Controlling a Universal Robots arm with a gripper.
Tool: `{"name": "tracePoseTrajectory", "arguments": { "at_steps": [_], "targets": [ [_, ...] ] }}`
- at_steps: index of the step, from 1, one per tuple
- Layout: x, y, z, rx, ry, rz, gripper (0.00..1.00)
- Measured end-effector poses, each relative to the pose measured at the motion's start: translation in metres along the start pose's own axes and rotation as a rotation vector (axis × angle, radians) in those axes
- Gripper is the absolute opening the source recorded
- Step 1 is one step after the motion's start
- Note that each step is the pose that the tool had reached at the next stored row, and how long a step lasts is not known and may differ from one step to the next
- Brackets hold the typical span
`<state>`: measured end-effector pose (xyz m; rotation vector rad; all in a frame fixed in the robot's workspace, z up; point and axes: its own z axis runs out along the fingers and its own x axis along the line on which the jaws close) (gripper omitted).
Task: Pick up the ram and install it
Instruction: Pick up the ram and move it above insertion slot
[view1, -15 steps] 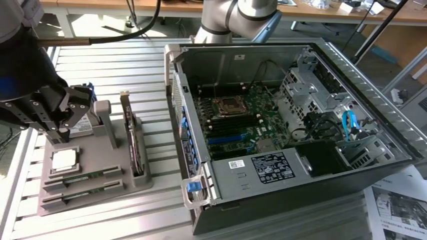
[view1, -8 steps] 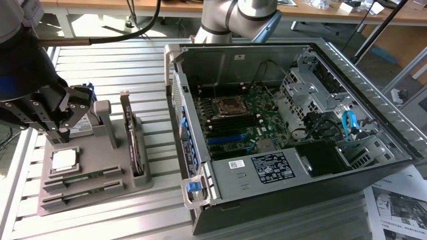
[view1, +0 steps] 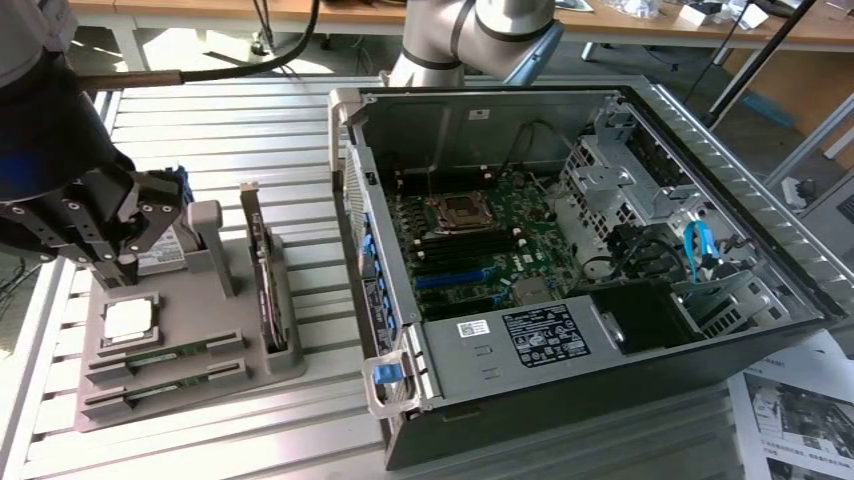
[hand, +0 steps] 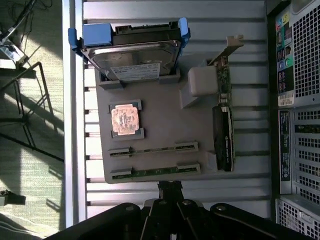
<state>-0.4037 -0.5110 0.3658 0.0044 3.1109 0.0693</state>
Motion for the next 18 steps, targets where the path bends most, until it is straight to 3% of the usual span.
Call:
{"name": "tracePoseTrajectory", "arguments": {
  "at_steps": [16, 18],
  "targets": [
    [0.0001, -0.0001, 0.0015, -0.0064, 0.0136, -0.302, 0.11],
    [0.0001, -0.0001, 0.002, -0.0064, 0.017, -0.372, 0.11]
  ]
}}
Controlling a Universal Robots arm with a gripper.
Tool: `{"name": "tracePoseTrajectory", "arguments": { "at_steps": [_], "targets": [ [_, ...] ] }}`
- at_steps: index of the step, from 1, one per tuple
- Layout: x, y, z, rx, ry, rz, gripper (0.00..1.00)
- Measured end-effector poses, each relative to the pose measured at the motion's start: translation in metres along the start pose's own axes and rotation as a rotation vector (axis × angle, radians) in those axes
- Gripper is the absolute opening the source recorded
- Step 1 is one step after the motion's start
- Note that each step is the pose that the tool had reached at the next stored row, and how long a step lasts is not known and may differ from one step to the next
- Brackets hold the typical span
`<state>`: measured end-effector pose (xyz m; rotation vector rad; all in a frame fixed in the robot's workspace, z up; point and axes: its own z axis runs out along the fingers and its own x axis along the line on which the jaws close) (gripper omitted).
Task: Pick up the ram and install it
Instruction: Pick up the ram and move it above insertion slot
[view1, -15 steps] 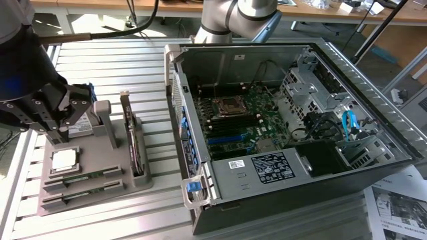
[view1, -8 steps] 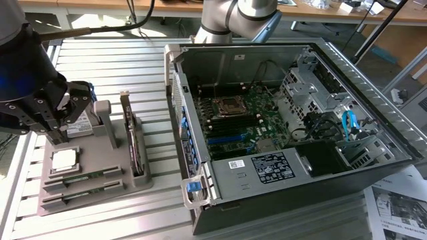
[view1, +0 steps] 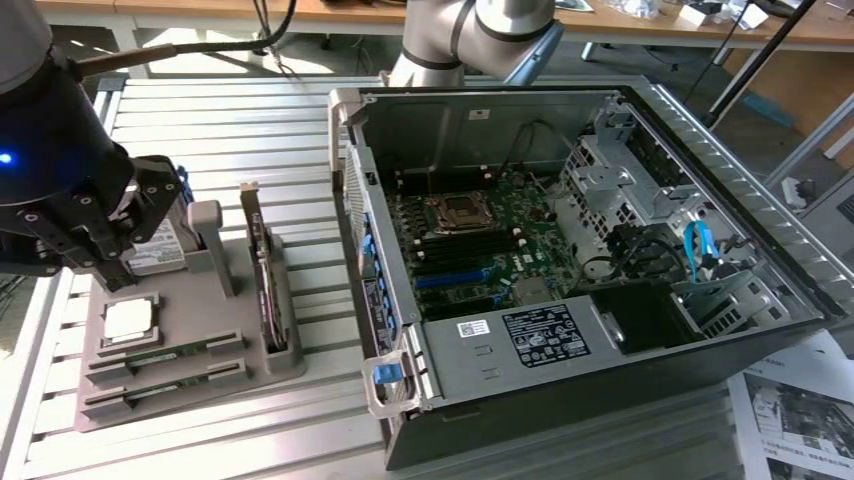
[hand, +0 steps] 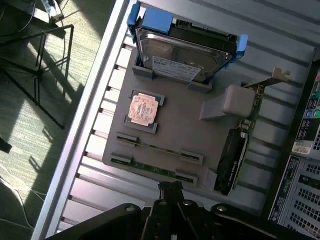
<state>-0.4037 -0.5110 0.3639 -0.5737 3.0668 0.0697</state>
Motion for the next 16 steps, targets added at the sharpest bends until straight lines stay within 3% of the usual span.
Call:
{"name": "tracePoseTrajectory", "arguments": {
  "at_steps": [1, 8, 16],
  "targets": [
    [0.0, 0.0, 0.0003, 0.0012, 0.0027, -0.046, 0.11],
    [0.0, -0.0001, 0.001, 0.0091, 0.0123, -0.169, 0.11],
    [0.0001, -0.0001, 0.0021, 0.0227, 0.0276, -0.359, 0.11]
  ]
}}
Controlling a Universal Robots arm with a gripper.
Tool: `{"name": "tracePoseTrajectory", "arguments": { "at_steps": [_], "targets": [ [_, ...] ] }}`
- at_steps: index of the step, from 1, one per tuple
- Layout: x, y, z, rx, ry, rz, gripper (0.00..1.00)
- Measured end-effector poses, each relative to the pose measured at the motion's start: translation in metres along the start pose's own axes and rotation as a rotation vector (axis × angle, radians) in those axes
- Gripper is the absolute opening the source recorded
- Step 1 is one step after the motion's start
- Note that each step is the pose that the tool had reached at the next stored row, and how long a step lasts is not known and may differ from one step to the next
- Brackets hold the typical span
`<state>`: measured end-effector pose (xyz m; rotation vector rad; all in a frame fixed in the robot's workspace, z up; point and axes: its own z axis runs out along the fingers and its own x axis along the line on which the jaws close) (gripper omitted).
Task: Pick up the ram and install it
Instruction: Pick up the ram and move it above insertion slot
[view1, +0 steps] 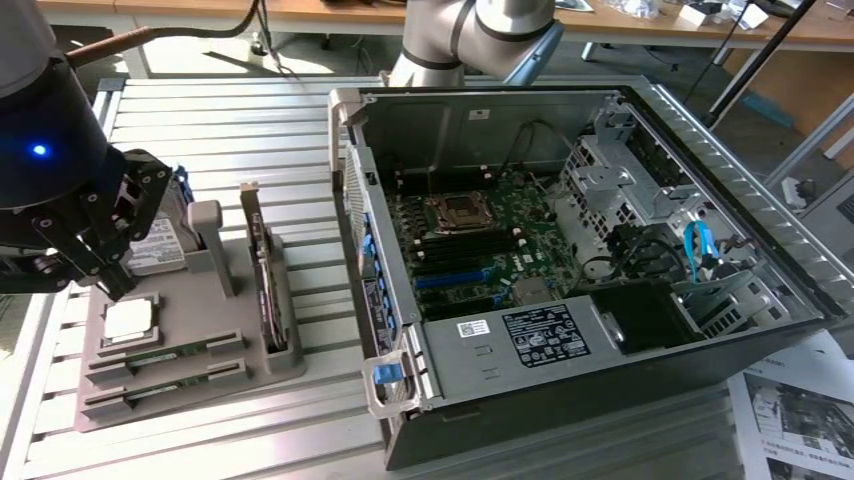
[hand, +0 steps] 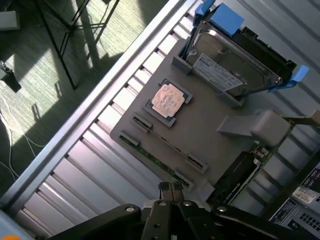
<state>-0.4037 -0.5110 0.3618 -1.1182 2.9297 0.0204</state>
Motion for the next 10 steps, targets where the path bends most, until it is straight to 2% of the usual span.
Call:
{"name": "tracePoseTrajectory", "arguments": {
  "at_steps": [10],
  "targets": [
    [0.0, -0.0001, 0.0012, 0.0136, 0.0159, -0.202, 0.11]
  ]
}}
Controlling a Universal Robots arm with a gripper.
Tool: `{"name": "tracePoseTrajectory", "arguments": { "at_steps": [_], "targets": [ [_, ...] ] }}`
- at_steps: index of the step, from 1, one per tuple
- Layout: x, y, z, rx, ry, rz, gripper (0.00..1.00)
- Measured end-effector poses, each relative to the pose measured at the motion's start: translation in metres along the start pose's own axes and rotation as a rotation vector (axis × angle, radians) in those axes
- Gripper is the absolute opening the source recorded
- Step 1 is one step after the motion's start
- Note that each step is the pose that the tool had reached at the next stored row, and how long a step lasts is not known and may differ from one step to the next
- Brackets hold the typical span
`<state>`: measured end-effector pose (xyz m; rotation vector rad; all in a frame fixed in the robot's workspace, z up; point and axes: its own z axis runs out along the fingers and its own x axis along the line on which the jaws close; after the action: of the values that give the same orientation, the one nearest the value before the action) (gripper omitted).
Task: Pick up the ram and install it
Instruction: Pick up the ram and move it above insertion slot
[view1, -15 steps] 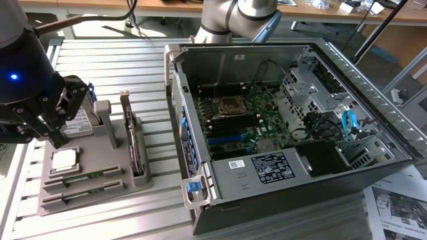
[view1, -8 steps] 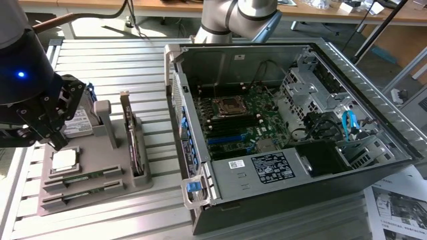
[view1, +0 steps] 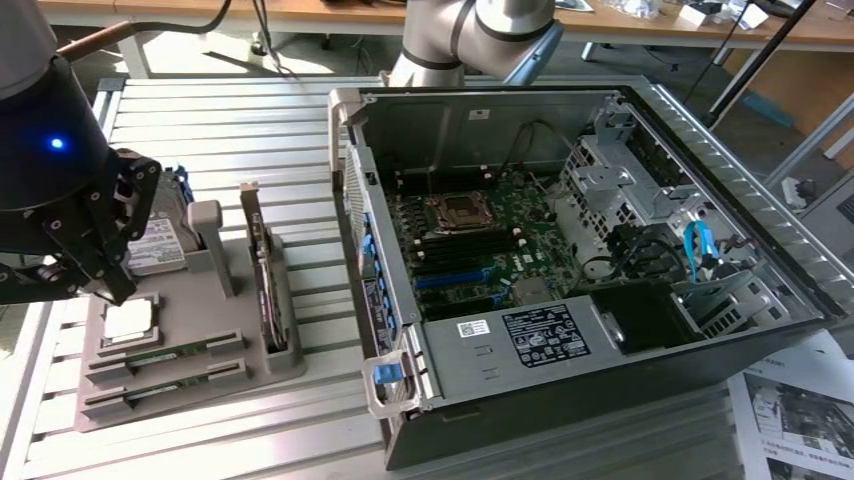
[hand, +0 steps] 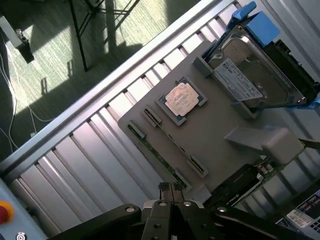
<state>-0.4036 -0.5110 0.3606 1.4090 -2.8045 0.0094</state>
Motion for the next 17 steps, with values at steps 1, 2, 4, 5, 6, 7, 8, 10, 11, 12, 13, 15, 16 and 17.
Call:
{"name": "tracePoseTrajectory", "arguments": {
  "at_steps": [1, 2, 4, 5, 6, 7, 8, 10, 11, 12, 13, 15, 16, 17],
  "targets": [
    [0.0, 0.0, 0.0001, 0.001, 0.0012, -0.015, 0.11],
    [0.0, 0.0, 0.0003, 0.0027, 0.0032, -0.043, 0.11],
    [0.0, 0.0, 0.0007, 0.006, 0.007, -0.096, 0.11],
    [0.0, 0.0, 0.0009, 0.0072, 0.0084, -0.117, 0.11],
    [0.0, 0.0, 0.001, 0.008, 0.0094, -0.133, 0.11],
    [0.0, 0.0, 0.0011, 0.0089, 0.0104, -0.149, 0.11],
    [0.0, 0.0, 0.0013, 0.0098, 0.0114, -0.167, 0.11],
    [0.0, 0.0, 0.0016, 0.0114, 0.013, -0.198, 0.11],
    [0.0, 0.0, 0.0018, 0.0122, 0.0139, -0.214, 0.11],
    [0.0, 0.0, 0.0019, 0.013, 0.0149, -0.231, 0.11],
    [0.0, 0.0, 0.0021, 0.014, 0.0157, -0.252, 0.11],
    [0.0, 0.0, 0.0024, 0.0153, 0.017, -0.283, 0.11],
    [0.0, 0.0, 0.0025, 0.0157, 0.0174, -0.301, 0.11],
    [0.0, 0.0, 0.0027, 0.0161, 0.0175, -0.323, 0.11]
  ]
}}
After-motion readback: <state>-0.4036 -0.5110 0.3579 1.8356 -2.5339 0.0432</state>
